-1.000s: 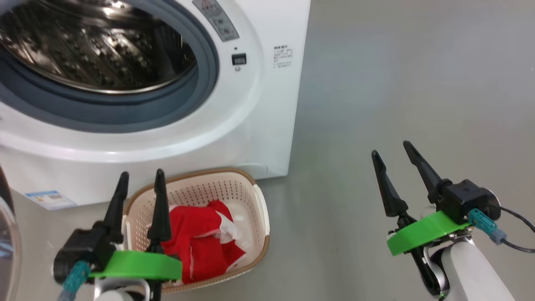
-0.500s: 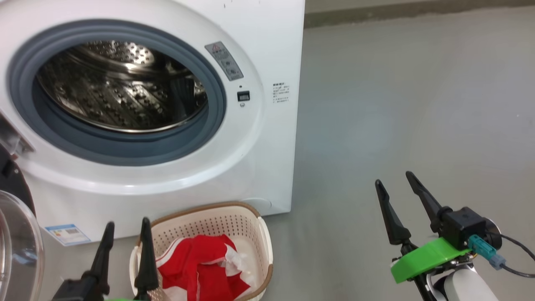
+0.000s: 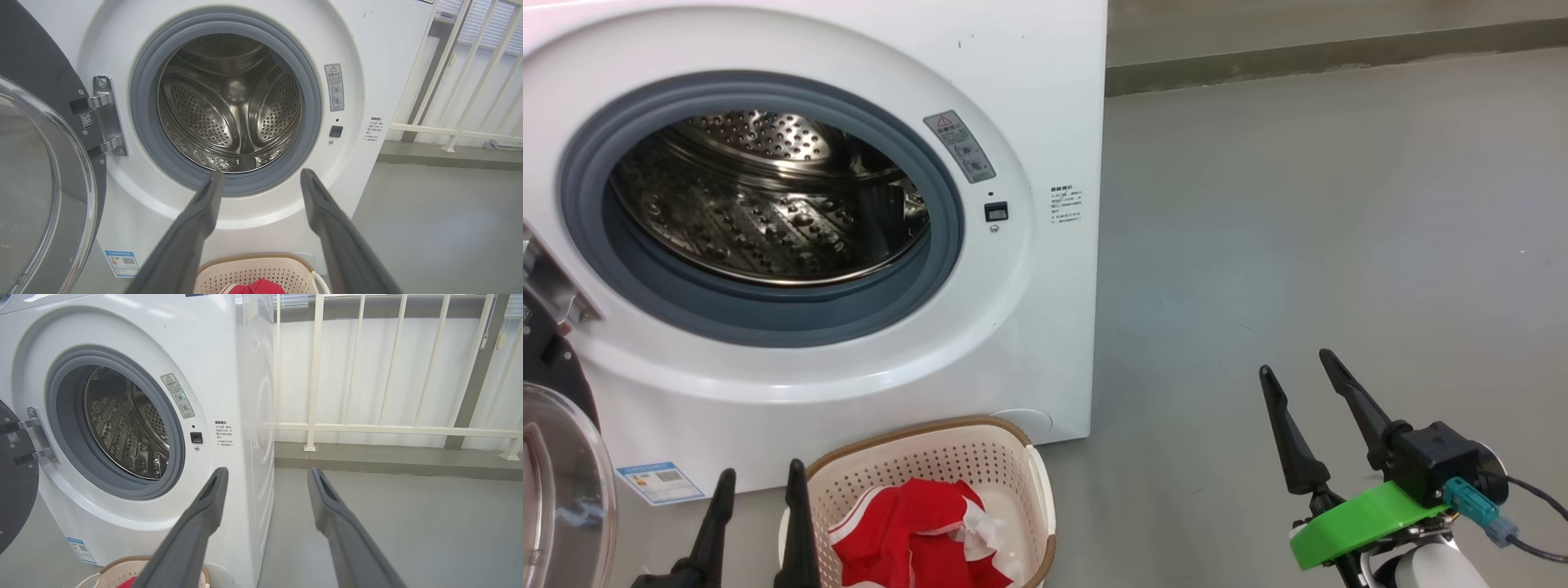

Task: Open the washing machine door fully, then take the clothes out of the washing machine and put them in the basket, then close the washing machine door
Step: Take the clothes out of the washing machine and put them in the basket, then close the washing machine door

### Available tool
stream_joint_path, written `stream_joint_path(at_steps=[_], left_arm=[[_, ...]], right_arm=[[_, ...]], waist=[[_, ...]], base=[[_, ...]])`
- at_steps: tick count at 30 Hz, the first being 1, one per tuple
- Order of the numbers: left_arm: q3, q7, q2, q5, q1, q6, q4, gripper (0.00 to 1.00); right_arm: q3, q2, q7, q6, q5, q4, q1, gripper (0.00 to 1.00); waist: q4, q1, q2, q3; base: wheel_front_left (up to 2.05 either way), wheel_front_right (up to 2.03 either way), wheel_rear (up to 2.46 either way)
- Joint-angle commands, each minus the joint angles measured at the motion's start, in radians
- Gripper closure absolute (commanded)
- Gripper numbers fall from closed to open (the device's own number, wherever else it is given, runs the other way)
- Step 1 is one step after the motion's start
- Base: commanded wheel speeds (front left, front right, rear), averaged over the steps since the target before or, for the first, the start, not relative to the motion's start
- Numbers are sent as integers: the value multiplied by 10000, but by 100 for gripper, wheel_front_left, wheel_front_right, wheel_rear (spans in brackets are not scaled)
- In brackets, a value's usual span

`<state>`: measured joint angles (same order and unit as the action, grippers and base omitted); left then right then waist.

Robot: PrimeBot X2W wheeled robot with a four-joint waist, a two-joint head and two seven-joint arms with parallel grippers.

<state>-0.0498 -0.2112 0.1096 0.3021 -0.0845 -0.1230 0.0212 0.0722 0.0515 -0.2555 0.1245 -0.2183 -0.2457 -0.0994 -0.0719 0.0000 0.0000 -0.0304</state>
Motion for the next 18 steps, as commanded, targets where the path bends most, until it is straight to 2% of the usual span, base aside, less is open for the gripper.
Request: stream_joint_path(at_steps=[1, 10, 18], left_arm=[[332, 32, 173, 28, 167, -24, -344, 0], [305, 106, 224, 9, 107, -141, -489, 0], [242, 163, 279, 55, 78, -144, -600, 0]], right_arm=[[175, -13, -63, 62, 50, 281, 5, 0], [208, -13, -63, 62, 35, 294, 42, 0], [197, -13, -63, 62, 23, 259, 6, 0]], waist=[[6, 0, 0, -5], [37, 0, 0, 27], [49, 0, 0, 82]], base=[[0, 0, 0], [-44, 44, 0], [-147, 147, 0]])
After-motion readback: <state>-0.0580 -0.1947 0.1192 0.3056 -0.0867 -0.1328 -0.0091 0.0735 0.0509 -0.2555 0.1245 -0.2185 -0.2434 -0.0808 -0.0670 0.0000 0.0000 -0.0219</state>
